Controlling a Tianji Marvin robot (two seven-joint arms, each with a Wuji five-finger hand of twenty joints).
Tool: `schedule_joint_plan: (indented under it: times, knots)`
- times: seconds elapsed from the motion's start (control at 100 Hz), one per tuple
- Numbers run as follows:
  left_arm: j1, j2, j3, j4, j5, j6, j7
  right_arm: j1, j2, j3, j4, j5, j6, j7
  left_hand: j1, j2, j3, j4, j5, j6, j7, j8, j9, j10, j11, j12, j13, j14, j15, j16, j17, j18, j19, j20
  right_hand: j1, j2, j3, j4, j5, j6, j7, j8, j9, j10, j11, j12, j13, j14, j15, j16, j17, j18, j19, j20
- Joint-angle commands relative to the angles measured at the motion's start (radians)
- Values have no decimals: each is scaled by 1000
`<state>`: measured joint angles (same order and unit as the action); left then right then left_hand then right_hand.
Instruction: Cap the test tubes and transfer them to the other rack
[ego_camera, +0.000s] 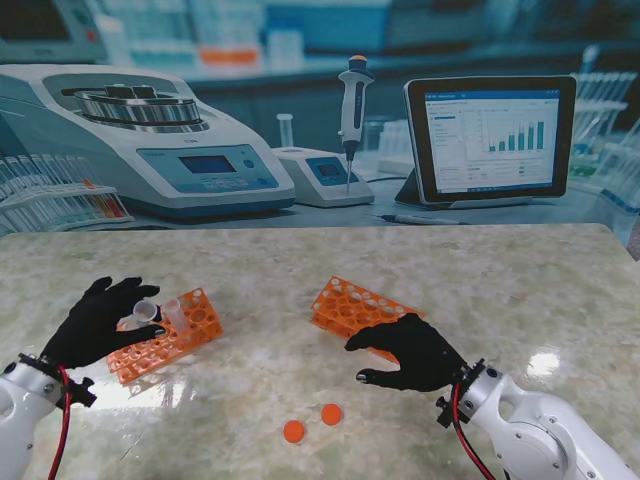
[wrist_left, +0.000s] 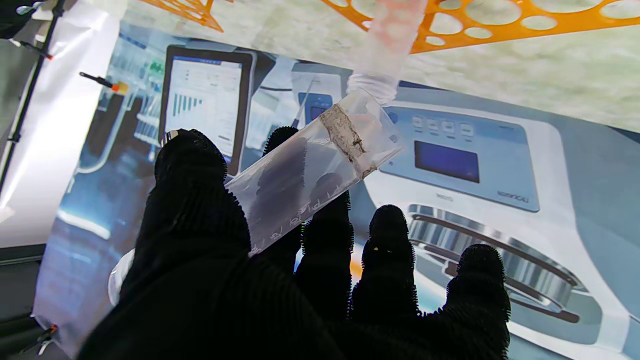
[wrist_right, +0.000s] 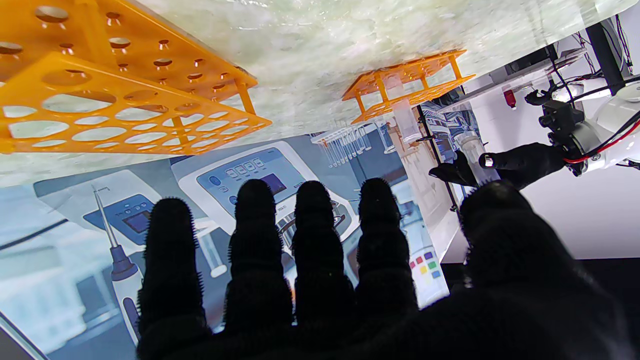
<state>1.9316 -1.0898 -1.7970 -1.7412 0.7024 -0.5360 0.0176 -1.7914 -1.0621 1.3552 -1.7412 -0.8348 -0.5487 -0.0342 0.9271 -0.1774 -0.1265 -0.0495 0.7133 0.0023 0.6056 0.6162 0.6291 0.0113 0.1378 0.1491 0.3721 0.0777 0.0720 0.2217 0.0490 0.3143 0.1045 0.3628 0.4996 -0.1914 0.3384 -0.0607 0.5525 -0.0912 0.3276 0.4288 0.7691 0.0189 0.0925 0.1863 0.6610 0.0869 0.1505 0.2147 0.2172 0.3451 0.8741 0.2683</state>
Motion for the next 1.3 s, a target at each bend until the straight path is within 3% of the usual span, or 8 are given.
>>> schedule_joint_plan:
  times: [0.0,0.42,0.65,0.91,0.98,1.01,1.05,1.29]
  knots:
    - [4,-2,10,-25,1,-8,-5,-8,-3,-1,-5,-2,0,0,117,97,102,20,111,-145,70,19,35,43,-1,12,18,13,7,11,1,20,6,-45,14,44,-20,29,-18,-2,-4,10,-8,0,1,6,-28,4,-33,-1,-11,-12,-15,9]
    - [-16,-2,84,-79,-20,-13,-9,-12,-3,4,-6,-3,-3,-3,105,87,105,21,100,-101,140,89,159,73,4,42,147,41,52,43,44,49,53,-51,15,44,-21,29,-18,-2,-4,10,-9,1,1,6,-26,2,-33,0,-11,-12,-15,8]
    - [-29,-2,150,-120,-47,11,-16,-13,-3,5,-6,-4,-4,-4,90,83,106,23,96,-41,199,155,211,77,15,72,208,42,75,69,64,64,111,-66,15,45,-21,29,-17,-3,-4,11,-8,-2,1,6,-29,2,-34,-1,-11,-11,-15,8]
    - [-72,-5,234,-129,-84,24,-9,-16,-4,9,-6,-4,-6,-7,79,72,121,46,87,25,276,241,283,83,51,124,306,64,127,116,111,89,253,-70,16,45,-22,30,-17,-2,-4,10,-7,0,1,6,-27,1,-34,-1,-11,-12,-15,8]
    - [-85,-6,257,-127,-91,28,-4,-17,-4,11,-7,-5,-7,-9,75,75,124,51,80,35,293,261,317,91,72,162,343,88,154,145,117,117,316,-65,17,45,-22,30,-17,-2,-4,11,-8,1,1,6,-28,2,-34,-1,-11,-12,-15,8]
    - [-90,-7,265,-126,-93,31,-1,-18,-4,12,-7,-5,-7,-9,66,83,123,52,73,26,301,273,360,96,87,182,394,113,186,171,129,167,366,-44,17,44,-22,30,-17,0,-4,11,-8,0,1,6,-27,1,-34,-1,-11,-12,-14,8]
    - [-97,-7,276,-126,-94,35,2,-18,-4,13,-7,-5,-7,-10,62,89,123,53,67,29,311,284,393,92,102,195,440,120,211,186,153,194,396,-30,17,45,-22,30,-17,-1,-4,11,-7,1,2,6,-27,2,-34,-1,-10,-12,-14,8]
    - [-136,-10,337,-117,-138,52,2,-21,-5,17,-8,-4,-8,-11,58,103,123,57,71,52,339,316,479,78,179,277,556,134,285,227,219,228,474,-24,17,45,-23,30,-18,-3,-4,10,-8,-2,1,6,-26,0,-34,-1,-10,-12,-14,8]
